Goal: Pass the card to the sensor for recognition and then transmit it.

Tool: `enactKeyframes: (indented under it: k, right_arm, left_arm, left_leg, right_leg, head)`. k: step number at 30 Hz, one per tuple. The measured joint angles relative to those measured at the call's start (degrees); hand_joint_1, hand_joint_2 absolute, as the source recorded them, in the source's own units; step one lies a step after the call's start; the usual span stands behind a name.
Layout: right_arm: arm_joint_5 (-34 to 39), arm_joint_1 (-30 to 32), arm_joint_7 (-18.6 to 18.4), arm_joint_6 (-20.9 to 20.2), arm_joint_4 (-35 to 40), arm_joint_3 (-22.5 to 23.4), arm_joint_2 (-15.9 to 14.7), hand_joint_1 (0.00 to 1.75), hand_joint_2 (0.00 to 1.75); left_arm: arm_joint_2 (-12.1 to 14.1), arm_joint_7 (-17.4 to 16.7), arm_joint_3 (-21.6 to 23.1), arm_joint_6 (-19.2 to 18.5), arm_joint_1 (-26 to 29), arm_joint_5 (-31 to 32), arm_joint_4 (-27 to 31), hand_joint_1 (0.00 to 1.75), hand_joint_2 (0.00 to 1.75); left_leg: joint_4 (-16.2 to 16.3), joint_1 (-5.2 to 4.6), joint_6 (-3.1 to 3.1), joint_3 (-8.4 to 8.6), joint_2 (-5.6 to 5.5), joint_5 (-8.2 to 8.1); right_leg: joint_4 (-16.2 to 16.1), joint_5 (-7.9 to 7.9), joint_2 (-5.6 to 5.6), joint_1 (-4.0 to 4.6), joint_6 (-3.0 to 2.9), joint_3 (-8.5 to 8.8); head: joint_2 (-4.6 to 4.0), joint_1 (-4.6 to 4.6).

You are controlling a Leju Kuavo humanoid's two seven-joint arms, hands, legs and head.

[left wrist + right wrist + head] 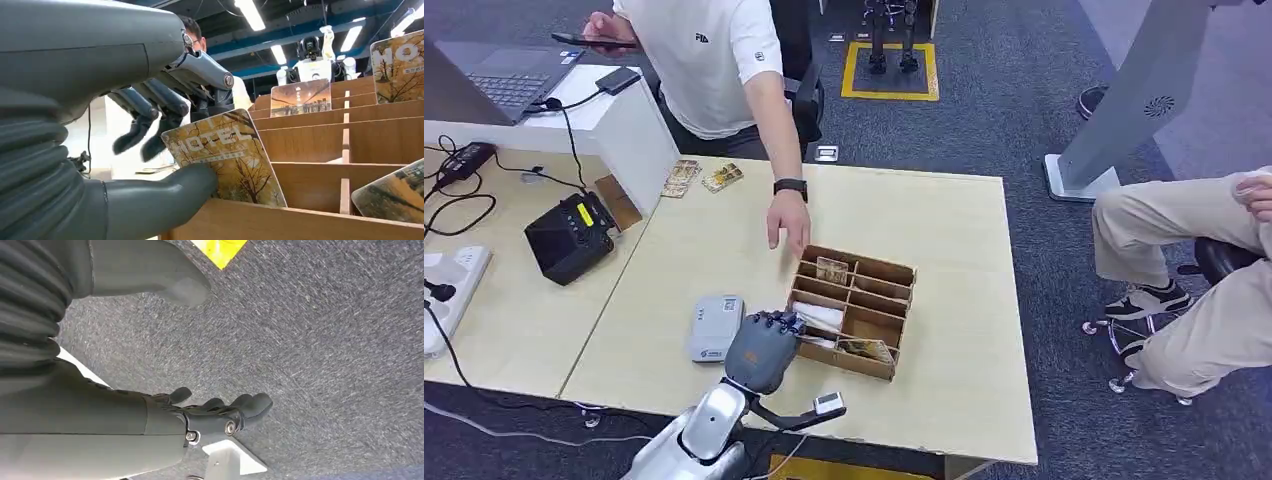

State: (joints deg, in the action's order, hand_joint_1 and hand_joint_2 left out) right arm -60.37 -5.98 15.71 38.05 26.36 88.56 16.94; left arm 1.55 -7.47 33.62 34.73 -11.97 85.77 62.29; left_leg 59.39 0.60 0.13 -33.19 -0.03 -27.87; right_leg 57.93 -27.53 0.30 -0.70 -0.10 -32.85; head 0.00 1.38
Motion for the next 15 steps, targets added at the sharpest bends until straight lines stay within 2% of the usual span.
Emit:
enactKeyframes:
  k: [10,15]
  right_arm:
    - [-0.04,0.00,0.04,0.00,-0.11,0.00,-0.04,0.00,1.75]
    - [-0.04,0.01,0.04,0.00,-0.17,0.00,-0.07,0.00,1.75]
  left_arm:
    - [0.04,0.18,0.00,0.09,0.01,-0.02,-0.09,1.75,1.75]
    - [0.07,2.75,-0.02,1.38,0.22,-0.46,0.09,1.75,1.75]
  left_leg:
    - [0.00,0.00,0.00,-0.01,0.00,0.00]
    - [0.00,0.00,0.00,-0.03,-0.01,0.00]
  right_leg:
    - [0.00,0.00,0.00,0.00,0.00,0.00]
    - [0.00,0.00,-0.01,0.00,0.00,0.00]
  head:
    - [0.00,0.00]
    - [0.00,0.00]
